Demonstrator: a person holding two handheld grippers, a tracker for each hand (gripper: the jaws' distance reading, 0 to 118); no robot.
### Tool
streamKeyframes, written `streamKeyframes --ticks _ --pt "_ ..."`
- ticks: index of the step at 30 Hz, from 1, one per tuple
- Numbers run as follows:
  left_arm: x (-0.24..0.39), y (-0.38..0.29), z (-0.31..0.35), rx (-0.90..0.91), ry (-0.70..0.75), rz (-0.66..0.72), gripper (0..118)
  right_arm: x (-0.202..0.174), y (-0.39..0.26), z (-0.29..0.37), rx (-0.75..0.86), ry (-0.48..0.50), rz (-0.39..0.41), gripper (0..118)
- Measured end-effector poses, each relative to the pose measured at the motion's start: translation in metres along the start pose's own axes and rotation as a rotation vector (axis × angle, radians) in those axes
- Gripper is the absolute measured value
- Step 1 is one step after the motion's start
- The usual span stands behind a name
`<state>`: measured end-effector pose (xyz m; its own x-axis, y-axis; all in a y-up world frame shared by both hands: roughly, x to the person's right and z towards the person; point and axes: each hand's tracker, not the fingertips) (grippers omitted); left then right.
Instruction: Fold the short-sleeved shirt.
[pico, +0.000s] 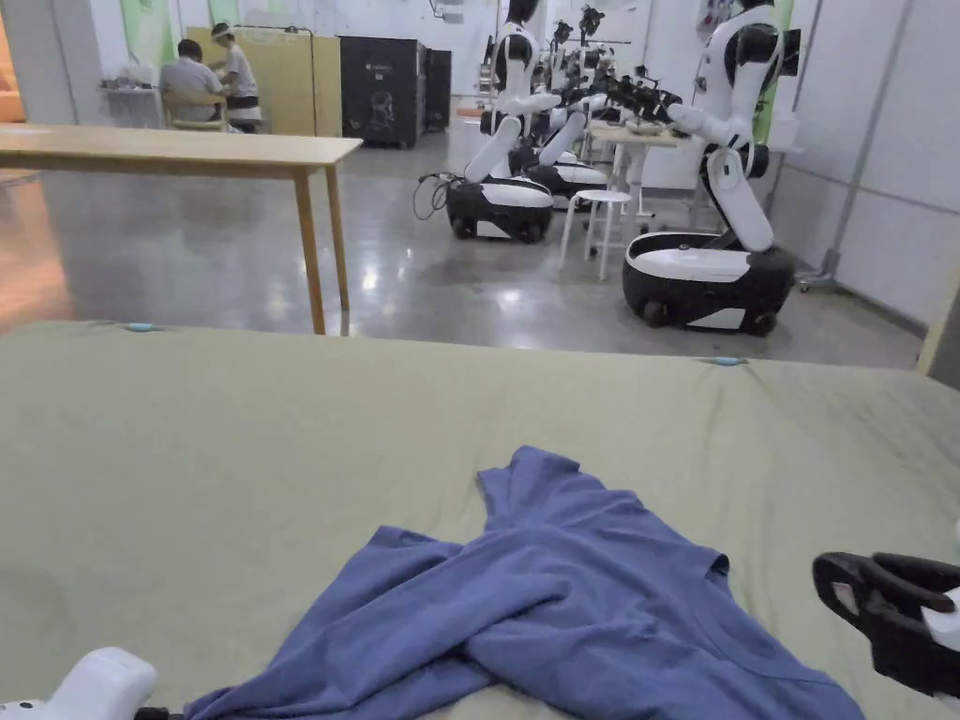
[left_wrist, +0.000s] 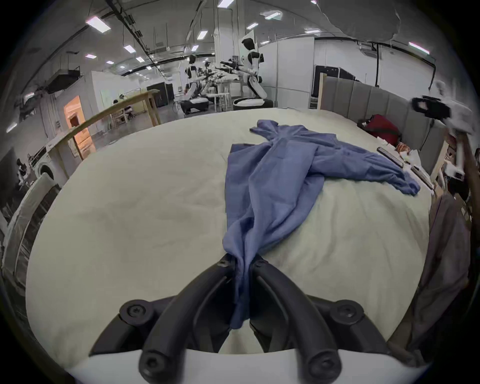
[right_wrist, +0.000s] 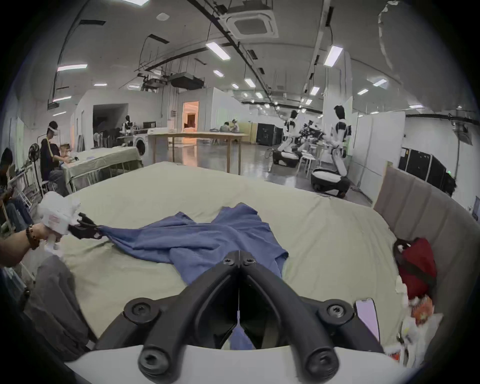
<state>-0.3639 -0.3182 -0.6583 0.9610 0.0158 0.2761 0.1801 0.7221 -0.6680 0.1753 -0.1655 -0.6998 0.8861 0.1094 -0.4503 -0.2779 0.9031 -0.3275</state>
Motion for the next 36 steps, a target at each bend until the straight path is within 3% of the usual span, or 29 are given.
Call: streamKeyframes --ticks 1,2,3,4,5,6,12,19,21,22,25,26,27,28,31,36 --pt "-0.003 0.004 0.002 0.023 0.032 -0.038 6 0.004 0.013 -0.028 -0.032 0.02 0.008 3" --pt "-0.003 0.005 0.001 0.026 0.023 -0.032 6 0.011 0.026 -0.062 -0.068 0.07 0.019 19" --pt "-0.003 0.005 0.001 0.027 0.019 -0.027 6 0.015 0.034 -0.089 -0.085 0.096 0.029 50" --pt "-0.003 0.004 0.001 0.025 0.013 -0.016 6 0.027 0.04 -0.131 -0.119 0.116 0.039 105" --pt "-0.002 0.003 0.0 0.024 0.009 -0.005 6 0.031 0.044 -0.162 -0.162 0.123 0.061 118" --pt "-0.002 0.003 0.0 0.023 0.0 0.006 6 0.035 0.047 -0.197 -0.158 0.107 0.121 117" --pt "0.014 -0.005 0.001 0.032 -0.034 0.031 6 0.061 0.043 -0.377 -0.415 -0.011 0.182 118" --pt "0.008 -0.005 -0.001 0.019 -0.03 0.076 6 0.078 0.032 -0.469 -0.558 -0.011 0.079 116" --pt "0.007 -0.005 -0.001 0.012 -0.022 0.068 6 0.074 0.025 -0.475 -0.653 -0.019 0.071 100" --pt "0.008 -0.004 -0.001 0.007 -0.019 0.068 6 0.072 0.021 -0.476 -0.668 -0.003 0.076 77" --pt "0.005 -0.002 -0.004 -0.011 -0.008 0.088 6 0.06 0.015 -0.466 -0.608 0.111 0.042 59" --pt "0.007 -0.002 -0.005 -0.01 -0.008 0.086 6 0.057 0.015 -0.464 -0.609 0.107 0.051 38" --pt "0.009 0.0 -0.006 -0.009 -0.004 0.079 6 0.048 0.015 -0.462 -0.606 0.106 0.116 5" --pt "0.01 0.001 -0.007 -0.008 0.003 0.07 6 0.046 0.017 -0.457 -0.605 0.088 0.159 4" --pt "0.013 0.003 -0.007 0.005 0.009 0.055 6 0.043 0.023 -0.446 -0.559 0.064 0.143 4" --pt "0.012 0.009 -0.004 0.02 0.008 0.038 6 0.051 0.042 -0.34 -0.298 0.102 0.019 4"
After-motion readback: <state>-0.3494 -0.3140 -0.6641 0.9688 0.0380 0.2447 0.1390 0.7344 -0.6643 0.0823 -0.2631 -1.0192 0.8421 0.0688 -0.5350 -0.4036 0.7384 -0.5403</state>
